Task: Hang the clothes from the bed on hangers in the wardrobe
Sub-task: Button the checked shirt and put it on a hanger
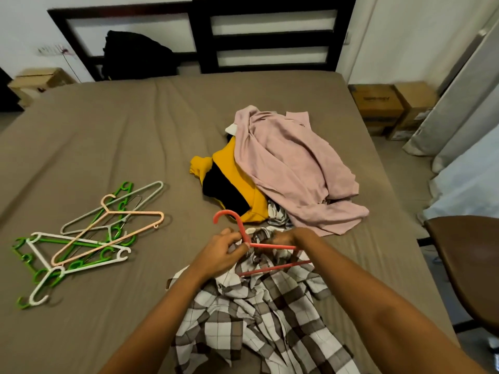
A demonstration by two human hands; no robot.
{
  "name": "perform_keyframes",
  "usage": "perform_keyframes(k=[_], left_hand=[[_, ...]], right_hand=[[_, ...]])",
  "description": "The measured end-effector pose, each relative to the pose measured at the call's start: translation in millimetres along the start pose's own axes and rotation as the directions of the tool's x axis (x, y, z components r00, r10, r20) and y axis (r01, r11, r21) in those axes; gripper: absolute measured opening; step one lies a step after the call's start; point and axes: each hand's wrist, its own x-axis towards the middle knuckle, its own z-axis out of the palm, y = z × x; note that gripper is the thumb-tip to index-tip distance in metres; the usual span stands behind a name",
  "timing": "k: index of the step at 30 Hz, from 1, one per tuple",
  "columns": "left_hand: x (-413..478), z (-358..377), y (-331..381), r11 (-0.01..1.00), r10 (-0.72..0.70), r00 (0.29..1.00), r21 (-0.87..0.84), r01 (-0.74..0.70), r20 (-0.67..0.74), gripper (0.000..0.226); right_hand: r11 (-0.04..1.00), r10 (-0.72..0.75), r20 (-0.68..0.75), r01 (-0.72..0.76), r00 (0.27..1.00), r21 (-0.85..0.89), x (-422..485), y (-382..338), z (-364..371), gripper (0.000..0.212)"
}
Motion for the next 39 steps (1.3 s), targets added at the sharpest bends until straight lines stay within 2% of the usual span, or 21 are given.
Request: perform_keyframes(k=[4,7,10,13,16,19,22,23,24,26,27,28,29,30,31,32,33,34,35,37,39], left_hand=[[-6,1,-4,0.993,-0.009,1.000,0.119,0.005,0.029,0.033],[-11,2,-20,0.970,-0.073,0.996,0.234,0.061,0.045,0.040],[-13,2,-40,0.961,-0.141,0.990,0.245,0.130,0.026,0.064],[-10,0,-45,0.967,-0.162,0.987,0.199,0.161,-0.008,0.049],[2,-3,-33,0.975,-0.128,0.990,0.175,0.137,-0.059,0.028],[14,-2,-11,0.967,-0.129,0.990,0.214,0.137,-0.050,0.026],[27,-1,15,0.966,-0.109,0.991,0.228,0.123,-0.076,0.023],[31,0,24,0.971,-0.093,0.992,0.211,0.109,-0.087,0.022],[35,-1,32,0.980,-0.077,0.991,0.175,0.095,-0.107,0.022],[42,-3,46,0.994,-0.045,0.989,0.093,0.059,-0.144,0.025],[45,-6,52,0.996,-0.017,0.988,0.080,0.029,-0.150,0.026],[48,-9,57,0.997,0.015,0.990,0.078,-0.004,-0.141,0.026],[49,-13,63,0.995,0.064,0.989,0.080,-0.054,-0.135,0.025],[51,-18,69,0.991,0.116,0.985,0.083,-0.106,-0.124,0.025],[53,-22,76,0.982,0.179,0.977,0.082,-0.171,-0.113,0.023],[55,-26,83,0.973,0.226,0.969,0.080,-0.219,-0.099,0.021],[58,-30,89,0.964,0.259,0.962,0.088,-0.252,-0.080,0.021],[62,-32,94,0.958,0.275,0.959,0.100,-0.268,-0.065,0.023],[67,-34,98,0.954,0.288,0.955,0.109,-0.280,-0.065,0.024],[79,-34,103,0.951,0.277,0.957,0.163,-0.261,-0.084,0.024],[88,-30,102,0.914,0.174,0.982,0.382,-0.135,-0.070,0.051]], right_hand=[[0.991,-0.070,-0.153,0.051,0.986,-0.120,61,5,8,0.068],[0.955,-0.276,-0.332,0.219,0.902,-0.197,41,1,9,0.030],[0.949,-0.315,-0.582,0.249,0.750,-0.194,22,23,-6,0.015],[0.933,-0.357,-0.763,0.249,0.539,-0.260,-9,48,-16,0.016],[0.853,-0.520,-0.750,0.206,0.409,-0.479,-30,67,-16,0.025],[0.840,-0.541,-0.801,0.205,0.257,-0.502,-48,78,-13,0.029],[0.837,-0.496,-0.860,0.331,0.124,-0.435,-69,63,0,0.029],[0.833,-0.470,-0.872,0.395,0.136,-0.388,-80,54,6,0.028],[0.817,-0.468,-0.859,0.474,0.209,-0.329,-90,48,9,0.030],[0.743,-0.551,-0.683,0.654,0.480,-0.140,-110,39,13,0.033],[0.703,-0.588,-0.600,0.709,0.543,-0.047,-121,36,12,0.033],[0.679,-0.591,-0.595,0.734,0.544,-0.003,-129,36,8,0.030],[0.695,-0.561,-0.660,0.717,0.499,-0.049,-134,39,2,0.027],[0.755,-0.522,-0.745,0.632,0.416,-0.175,-136,46,-8,0.029],[0.826,-0.527,-0.767,0.434,0.367,-0.360,-137,52,-17,0.038],[0.839,-0.543,-0.728,0.235,0.418,-0.490,-137,56,-24,0.046],[0.829,-0.513,-0.684,0.092,0.519,-0.552,-140,57,-29,0.047],[0.823,-0.471,-0.659,0.022,0.586,-0.568,-143,58,-33,0.043],[0.820,-0.453,-0.665,-0.017,0.594,-0.573,-147,59,-36,0.041],[0.803,-0.465,-0.720,-0.097,0.515,-0.588,-149,66,-40,0.043],[0.828,-0.433,-0.769,-0.130,0.471,-0.546,-151,81,-47,0.043]])
